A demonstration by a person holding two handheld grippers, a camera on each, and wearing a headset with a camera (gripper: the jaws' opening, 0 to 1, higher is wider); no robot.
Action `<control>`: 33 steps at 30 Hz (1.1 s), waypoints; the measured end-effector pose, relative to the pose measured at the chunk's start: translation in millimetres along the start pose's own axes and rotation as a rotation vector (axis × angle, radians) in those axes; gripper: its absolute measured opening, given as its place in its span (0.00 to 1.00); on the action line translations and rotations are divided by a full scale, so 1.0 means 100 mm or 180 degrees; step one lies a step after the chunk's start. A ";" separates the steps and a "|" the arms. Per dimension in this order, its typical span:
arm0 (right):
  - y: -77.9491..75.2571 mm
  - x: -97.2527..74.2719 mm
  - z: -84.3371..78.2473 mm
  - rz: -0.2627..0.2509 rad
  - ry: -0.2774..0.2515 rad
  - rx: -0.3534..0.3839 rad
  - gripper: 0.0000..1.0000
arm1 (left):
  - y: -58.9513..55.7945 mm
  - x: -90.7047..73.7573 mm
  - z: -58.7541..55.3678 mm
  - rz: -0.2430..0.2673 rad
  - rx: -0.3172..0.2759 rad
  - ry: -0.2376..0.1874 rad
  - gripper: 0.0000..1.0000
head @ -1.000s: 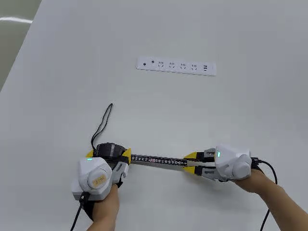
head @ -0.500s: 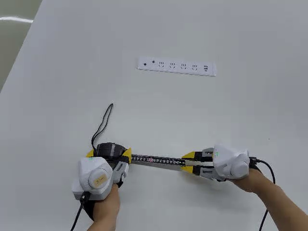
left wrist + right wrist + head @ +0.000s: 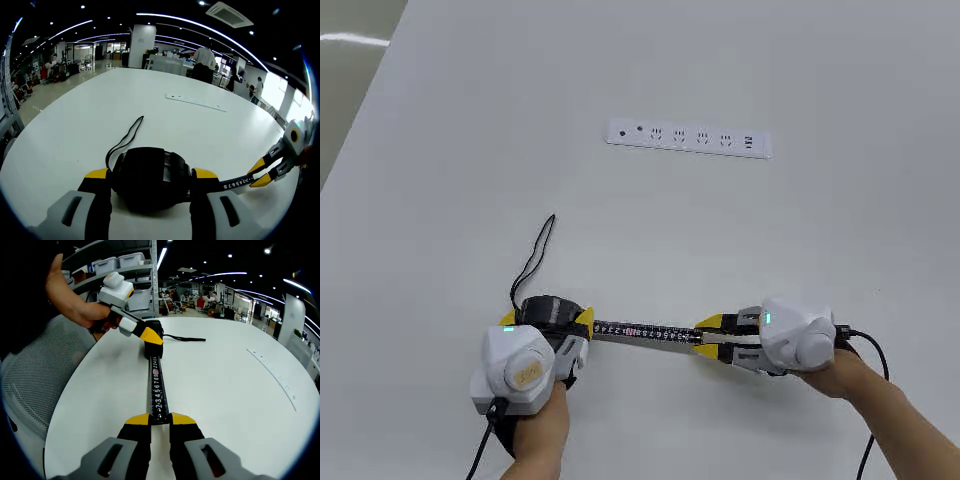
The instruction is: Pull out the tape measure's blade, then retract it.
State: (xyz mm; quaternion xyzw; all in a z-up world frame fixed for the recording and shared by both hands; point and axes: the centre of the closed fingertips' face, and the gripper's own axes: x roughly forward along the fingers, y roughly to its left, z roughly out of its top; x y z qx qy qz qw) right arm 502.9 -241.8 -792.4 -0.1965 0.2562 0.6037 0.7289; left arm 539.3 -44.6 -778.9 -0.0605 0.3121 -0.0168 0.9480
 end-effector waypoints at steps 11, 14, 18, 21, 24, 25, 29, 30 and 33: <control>0.00 0.03 0.04 -0.0002 -0.0004 0.0007 0.12 | 0.00 0.00 0.00 -0.0007 0.0003 0.0007 0.60; 0.00 0.03 0.04 -0.0001 -0.0007 0.0006 0.12 | 0.00 0.00 0.00 -0.0007 0.0004 0.0007 0.60; 0.00 0.04 0.04 -0.0003 -0.0016 0.0011 0.12 | 0.01 0.00 0.00 -0.0006 0.0011 0.0007 0.60; 0.00 0.04 0.05 -0.0006 -0.0020 0.0010 0.12 | 0.01 0.00 0.00 -0.0003 0.0015 0.0007 0.60; 0.00 0.04 0.05 -0.0007 -0.0020 0.0009 0.12 | 0.01 0.00 0.00 0.0002 0.0023 0.0007 0.60; 0.00 0.04 0.05 -0.0006 -0.0019 0.0008 0.12 | 0.01 0.00 0.00 0.0003 0.0029 0.0008 0.60; -0.01 0.05 0.06 -0.0011 -0.0025 0.0003 0.12 | 0.01 0.00 0.00 0.0011 0.0036 0.0017 0.60; -0.01 0.04 0.07 -0.0011 -0.0025 0.0001 0.12 | 0.01 0.00 0.00 0.0010 0.0035 0.0018 0.60; -0.01 0.04 0.07 -0.0011 -0.0025 -0.0001 0.12 | 0.01 0.00 0.00 0.0007 0.0041 0.0022 0.60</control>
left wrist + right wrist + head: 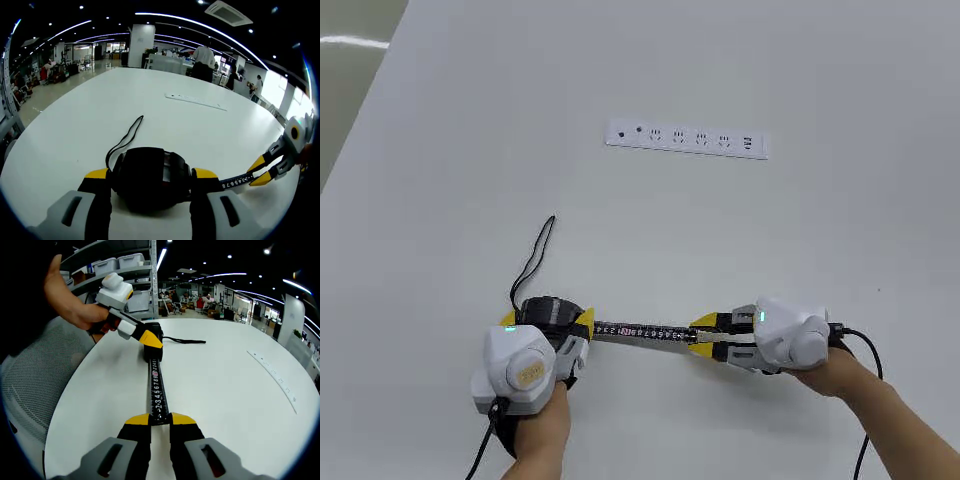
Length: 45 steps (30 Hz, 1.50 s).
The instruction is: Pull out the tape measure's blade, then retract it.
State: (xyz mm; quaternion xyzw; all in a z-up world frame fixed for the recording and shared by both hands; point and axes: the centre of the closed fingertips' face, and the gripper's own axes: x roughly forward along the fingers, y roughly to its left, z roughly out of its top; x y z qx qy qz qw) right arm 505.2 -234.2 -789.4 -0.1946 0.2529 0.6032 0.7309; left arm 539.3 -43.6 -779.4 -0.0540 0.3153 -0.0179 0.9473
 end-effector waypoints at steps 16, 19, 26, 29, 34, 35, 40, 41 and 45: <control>0.02 0.04 0.01 0.0024 0.0017 0.0003 0.12 | 0.00 0.00 0.00 -0.0020 -0.0012 0.0009 0.60; 0.02 0.05 0.01 0.0030 0.0019 0.0002 0.12 | -0.01 0.00 0.00 -0.0024 -0.0012 0.0010 0.60; 0.02 0.09 0.00 0.0036 0.0040 -0.0005 0.12 | -0.01 0.00 0.00 -0.0028 -0.0014 0.0010 0.60; 0.03 0.11 -0.01 0.0041 0.0053 -0.0011 0.12 | -0.01 0.00 0.00 -0.0028 -0.0015 0.0011 0.60; 0.01 0.13 -0.01 0.0033 0.0050 -0.0027 0.12 | -0.01 0.00 0.00 -0.0030 -0.0016 0.0012 0.60; 0.01 0.14 -0.02 0.0031 0.0052 -0.0028 0.12 | -0.01 0.00 0.00 -0.0029 -0.0015 0.0012 0.60; 0.01 0.14 -0.01 0.0025 0.0054 -0.0032 0.12 | -0.01 0.00 0.00 -0.0029 -0.0018 0.0008 0.60; 0.01 0.15 -0.02 0.0023 0.0055 -0.0037 0.12 | -0.01 0.00 0.00 -0.0030 -0.0018 0.0007 0.60; 0.01 0.16 -0.02 0.0022 0.0062 -0.0050 0.12 | -0.01 0.00 -0.01 -0.0030 -0.0019 0.0009 0.60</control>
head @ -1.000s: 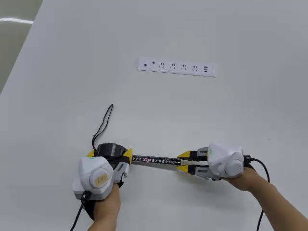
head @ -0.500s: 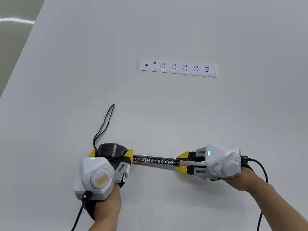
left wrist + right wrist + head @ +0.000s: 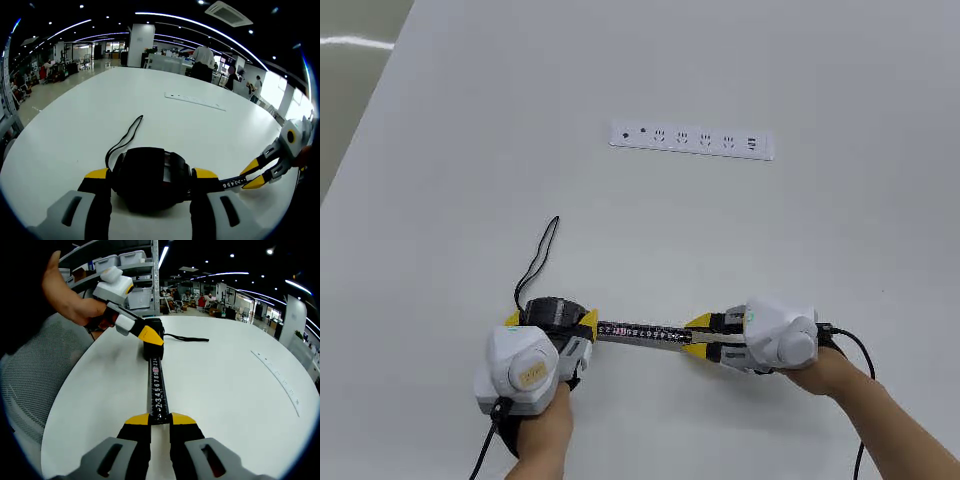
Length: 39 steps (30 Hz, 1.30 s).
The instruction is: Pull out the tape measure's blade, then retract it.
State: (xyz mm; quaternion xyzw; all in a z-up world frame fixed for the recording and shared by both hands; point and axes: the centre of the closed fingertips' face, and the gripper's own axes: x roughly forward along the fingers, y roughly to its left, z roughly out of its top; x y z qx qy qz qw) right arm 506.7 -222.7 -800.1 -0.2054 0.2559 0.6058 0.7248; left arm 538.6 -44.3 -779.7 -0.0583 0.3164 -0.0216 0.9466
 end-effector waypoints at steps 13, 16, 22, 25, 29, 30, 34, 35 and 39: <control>-0.03 0.03 0.01 -0.0008 0.0013 -0.0035 0.12 | 0.01 0.00 0.00 -0.0003 0.0004 0.0004 0.60; -0.04 0.03 0.02 -0.0012 0.0010 -0.0049 0.12 | 0.01 0.00 0.00 -0.0004 0.0005 0.0004 0.60; -0.04 0.04 0.01 0.0004 0.0010 -0.0055 0.12 | 0.01 0.00 0.00 -0.0004 0.0006 0.0004 0.60; -0.04 0.05 0.02 0.0008 0.0010 -0.0060 0.12 | 0.00 0.00 0.00 -0.0006 0.0006 0.0004 0.60; -0.05 0.05 0.03 0.0007 0.0009 -0.0064 0.12 | 0.00 0.00 0.00 -0.0007 0.0006 0.0005 0.60; -0.05 0.05 0.03 0.0007 0.0007 -0.0060 0.12 | 0.00 0.00 0.01 -0.0006 0.0006 0.0004 0.60; -0.04 0.05 0.03 0.0006 0.0006 -0.0062 0.12 | 0.00 0.00 0.01 -0.0007 0.0008 0.0003 0.60; -0.04 0.05 0.04 0.0006 0.0006 -0.0063 0.12 | 0.00 0.00 0.01 -0.0007 0.0009 0.0003 0.60; -0.04 0.06 0.03 0.0008 -0.0002 -0.0054 0.12 | 0.00 0.00 0.01 -0.0006 0.0011 0.0005 0.60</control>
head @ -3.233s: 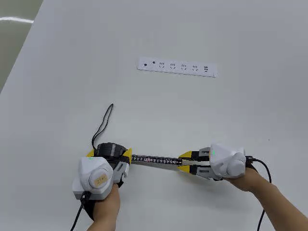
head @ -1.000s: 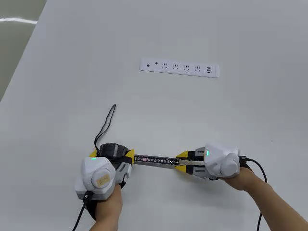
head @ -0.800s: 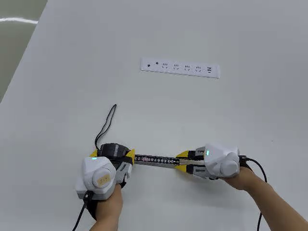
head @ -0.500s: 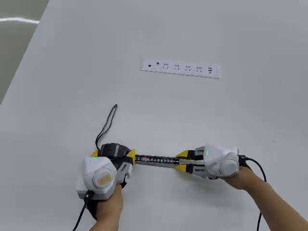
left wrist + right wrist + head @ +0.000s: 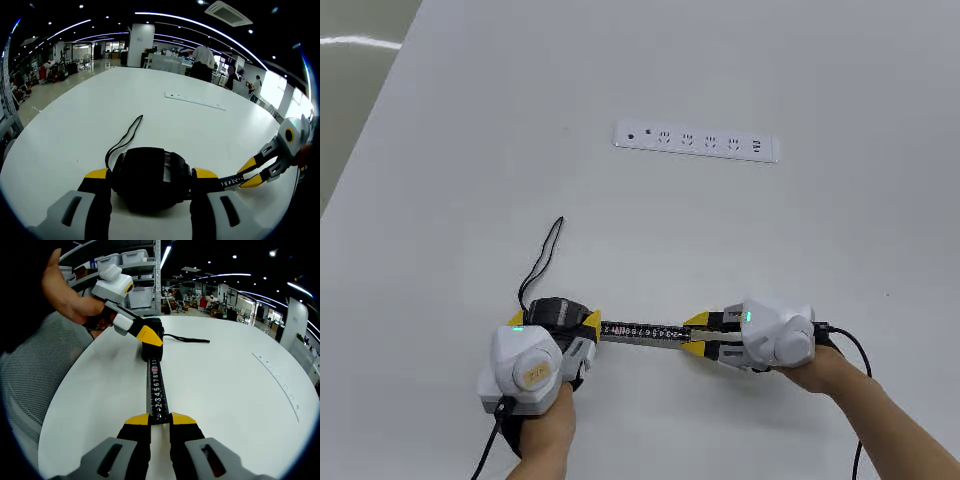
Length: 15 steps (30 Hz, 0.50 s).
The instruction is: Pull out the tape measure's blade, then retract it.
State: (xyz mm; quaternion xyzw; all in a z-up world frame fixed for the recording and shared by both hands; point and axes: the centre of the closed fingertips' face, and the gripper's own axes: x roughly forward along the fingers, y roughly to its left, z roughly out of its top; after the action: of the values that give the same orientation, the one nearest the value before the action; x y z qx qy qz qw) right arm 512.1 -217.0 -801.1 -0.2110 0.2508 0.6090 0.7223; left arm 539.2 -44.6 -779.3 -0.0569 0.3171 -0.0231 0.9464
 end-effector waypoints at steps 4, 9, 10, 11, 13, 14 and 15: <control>0.00 0.00 0.01 0.0003 -0.0008 0.0004 0.12 | 0.00 0.00 0.00 0.0002 0.0007 0.0002 0.60; 0.01 0.00 0.02 0.0003 -0.0010 0.0007 0.12 | 0.00 0.00 0.00 0.0008 0.0012 0.0002 0.60; 0.01 0.00 0.02 0.0003 -0.0011 0.0008 0.12 | 0.00 0.00 0.00 0.0008 0.0013 0.0004 0.60; 0.00 0.00 0.01 0.0003 -0.0013 0.0011 0.12 | 0.00 0.00 0.00 0.0010 0.0019 0.0007 0.60; 0.00 0.00 0.01 0.0000 -0.0013 0.0013 0.12 | 0.00 0.00 0.00 0.0016 0.0023 0.0011 0.60; 0.00 0.00 0.02 -0.0001 -0.0014 0.0014 0.12 | 0.00 0.00 0.00 0.0020 0.0032 0.0014 0.60; 0.01 0.00 0.02 -0.0001 -0.0015 0.0015 0.12 | 0.00 0.00 0.00 0.0022 0.0035 0.0014 0.60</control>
State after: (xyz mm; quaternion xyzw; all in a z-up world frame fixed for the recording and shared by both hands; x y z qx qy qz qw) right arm 511.8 -215.8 -799.6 -0.2079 0.2504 0.6088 0.7235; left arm 539.3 -44.8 -779.2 -0.0505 0.3193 -0.0217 0.9461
